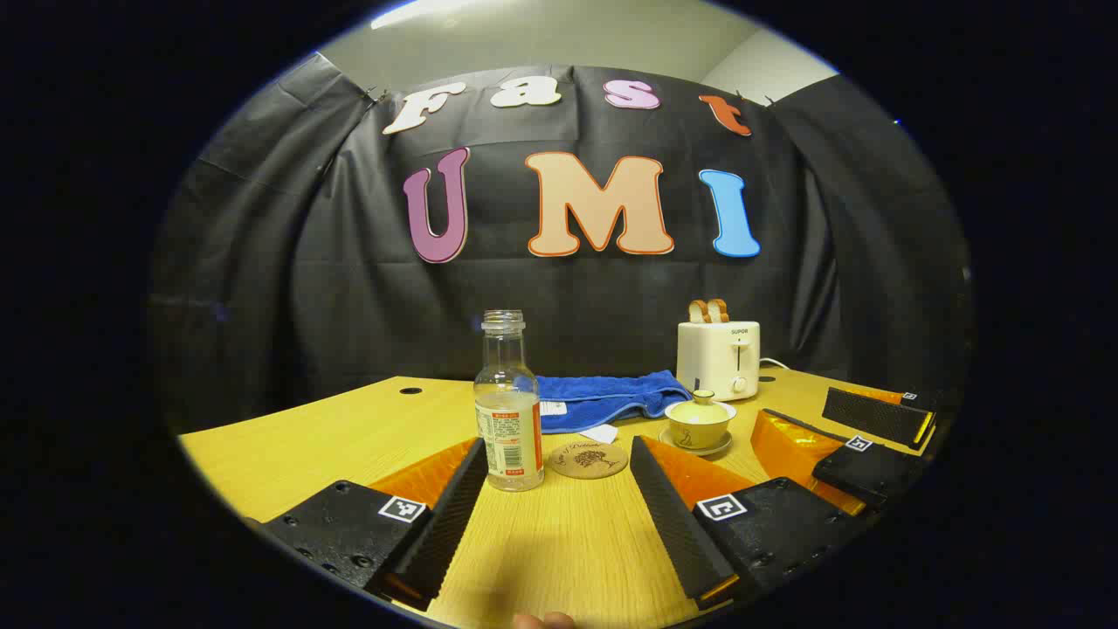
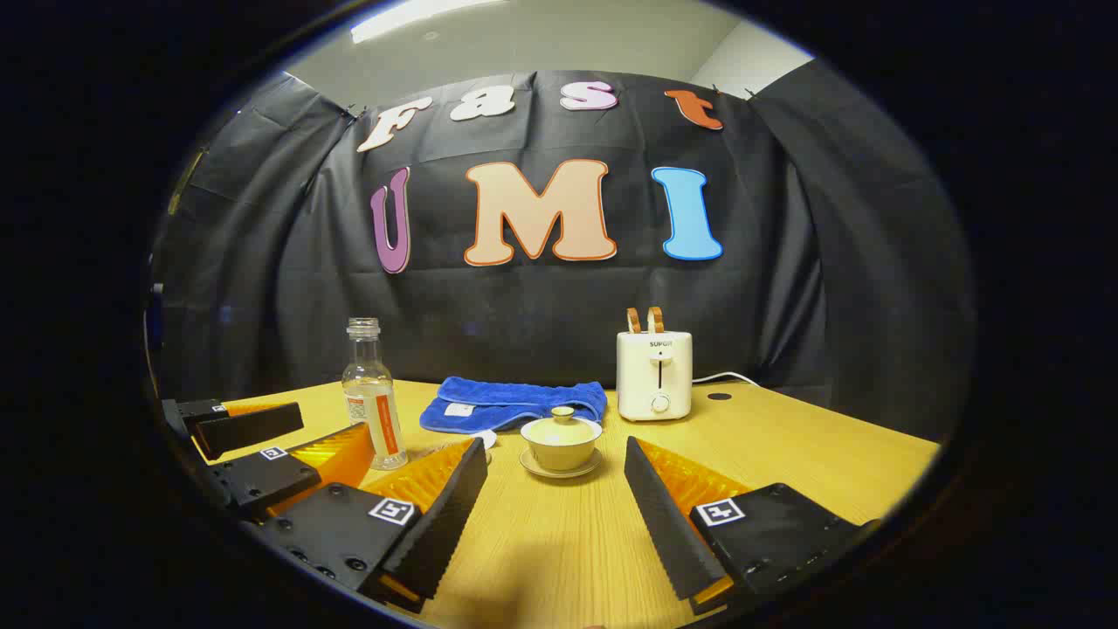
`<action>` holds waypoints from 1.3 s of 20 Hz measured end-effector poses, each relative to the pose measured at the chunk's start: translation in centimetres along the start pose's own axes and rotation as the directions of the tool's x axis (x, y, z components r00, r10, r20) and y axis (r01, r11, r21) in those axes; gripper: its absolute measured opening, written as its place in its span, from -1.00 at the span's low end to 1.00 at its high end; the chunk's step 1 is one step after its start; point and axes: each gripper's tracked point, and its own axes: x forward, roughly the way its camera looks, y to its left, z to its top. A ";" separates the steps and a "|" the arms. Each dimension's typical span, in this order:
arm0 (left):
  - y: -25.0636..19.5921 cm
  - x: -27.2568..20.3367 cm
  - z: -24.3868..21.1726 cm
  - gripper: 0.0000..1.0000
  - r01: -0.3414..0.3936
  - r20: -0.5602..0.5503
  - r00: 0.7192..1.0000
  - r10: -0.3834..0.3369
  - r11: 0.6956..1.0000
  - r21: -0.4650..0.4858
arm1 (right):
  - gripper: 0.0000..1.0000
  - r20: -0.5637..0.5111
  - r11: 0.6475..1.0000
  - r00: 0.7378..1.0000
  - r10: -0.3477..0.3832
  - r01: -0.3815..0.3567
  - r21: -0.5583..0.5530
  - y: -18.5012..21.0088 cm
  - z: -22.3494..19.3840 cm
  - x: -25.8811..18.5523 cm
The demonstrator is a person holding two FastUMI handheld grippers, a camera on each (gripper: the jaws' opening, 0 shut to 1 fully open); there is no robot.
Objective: Open the teacup lid with one hand, grasp the water bottle and pour water into the teacup with the other hand; after pouring, place the water bottle on the coaster and then close the teacup lid.
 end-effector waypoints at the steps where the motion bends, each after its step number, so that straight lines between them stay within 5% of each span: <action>1: 0.0 0.0 0.1 0.92 0.000 0.002 1.000 0.000 1.000 -0.001 | 0.99 0.000 1.000 1.000 0.000 0.000 0.000 0.0 0.1 0.0; 26: -0.1 0.1 -0.1 0.92 0.004 0.003 1.000 -0.004 1.000 -0.003 | 0.94 0.001 1.000 1.000 -0.010 0.010 -0.001 0.0 0.0 -0.1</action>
